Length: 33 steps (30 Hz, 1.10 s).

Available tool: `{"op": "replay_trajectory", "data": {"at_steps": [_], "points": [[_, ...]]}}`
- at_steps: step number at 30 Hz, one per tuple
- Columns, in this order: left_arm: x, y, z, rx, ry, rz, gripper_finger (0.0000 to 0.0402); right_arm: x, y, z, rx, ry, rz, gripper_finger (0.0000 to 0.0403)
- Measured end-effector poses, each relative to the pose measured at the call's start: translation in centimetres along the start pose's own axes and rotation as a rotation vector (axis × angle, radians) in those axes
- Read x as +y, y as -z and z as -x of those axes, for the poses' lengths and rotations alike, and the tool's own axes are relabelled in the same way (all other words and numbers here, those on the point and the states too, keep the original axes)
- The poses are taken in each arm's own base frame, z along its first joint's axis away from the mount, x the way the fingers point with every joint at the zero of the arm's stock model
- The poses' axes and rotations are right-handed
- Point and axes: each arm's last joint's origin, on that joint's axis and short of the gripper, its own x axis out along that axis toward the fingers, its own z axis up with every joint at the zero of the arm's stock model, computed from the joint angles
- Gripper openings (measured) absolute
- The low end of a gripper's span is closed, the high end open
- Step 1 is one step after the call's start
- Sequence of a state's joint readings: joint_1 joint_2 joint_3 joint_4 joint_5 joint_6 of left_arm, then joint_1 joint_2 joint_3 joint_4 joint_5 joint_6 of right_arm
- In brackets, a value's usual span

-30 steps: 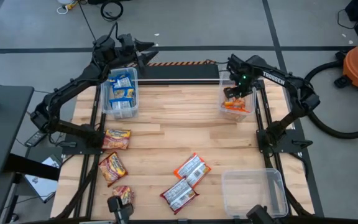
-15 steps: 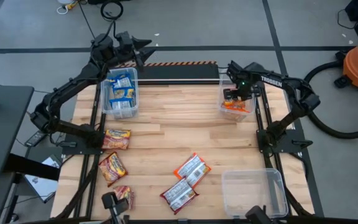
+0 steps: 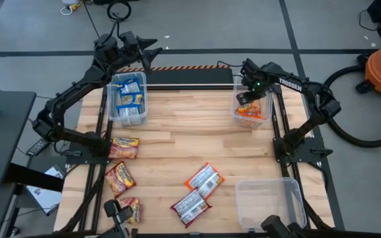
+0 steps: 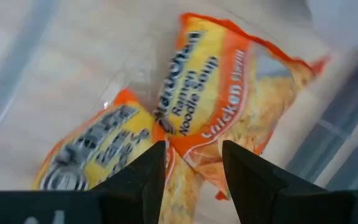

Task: Sort Maruchan noodles
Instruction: Adjust the orange noodle packs in the top right transparent bin

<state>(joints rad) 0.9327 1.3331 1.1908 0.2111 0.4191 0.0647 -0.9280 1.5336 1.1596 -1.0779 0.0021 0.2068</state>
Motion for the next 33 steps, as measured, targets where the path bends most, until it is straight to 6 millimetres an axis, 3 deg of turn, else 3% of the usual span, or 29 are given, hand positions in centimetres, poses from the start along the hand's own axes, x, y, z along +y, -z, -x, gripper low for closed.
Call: {"op": "replay_trajectory", "data": {"at_steps": [2,9,16,21,23,27,33], "points": [[0.1,0.0,0.0,0.001,-0.003,0.000,0.0217,0.0,-0.1,0.1,0.000,-0.002,0.072,0.0162],[0.1,0.0,0.0,0.002,-0.002,0.001,0.0217,-1.3,-0.8,0.0,0.011,0.028,0.059,0.0160],[0.1,0.0,0.0,0.002,-0.002,0.009,0.0217,0.3,-0.1,0.6,0.092,0.052,0.286,0.0160],[0.1,0.0,0.0,0.003,-0.002,0.030,0.0217,0.9,0.3,0.7,0.109,0.091,0.132,0.0160],[0.0,0.1,0.0,0.006,0.000,0.036,0.0217,1.5,0.3,0.7,0.098,0.058,0.165,0.0160],[-0.1,0.1,0.0,0.010,0.006,0.040,0.0217,2.5,0.3,-0.1,0.047,0.046,0.291,0.0160],[-0.6,0.4,-0.2,0.042,0.034,0.077,0.0217,1.5,-0.6,-2.2,0.090,0.099,0.236,0.0160]]}}
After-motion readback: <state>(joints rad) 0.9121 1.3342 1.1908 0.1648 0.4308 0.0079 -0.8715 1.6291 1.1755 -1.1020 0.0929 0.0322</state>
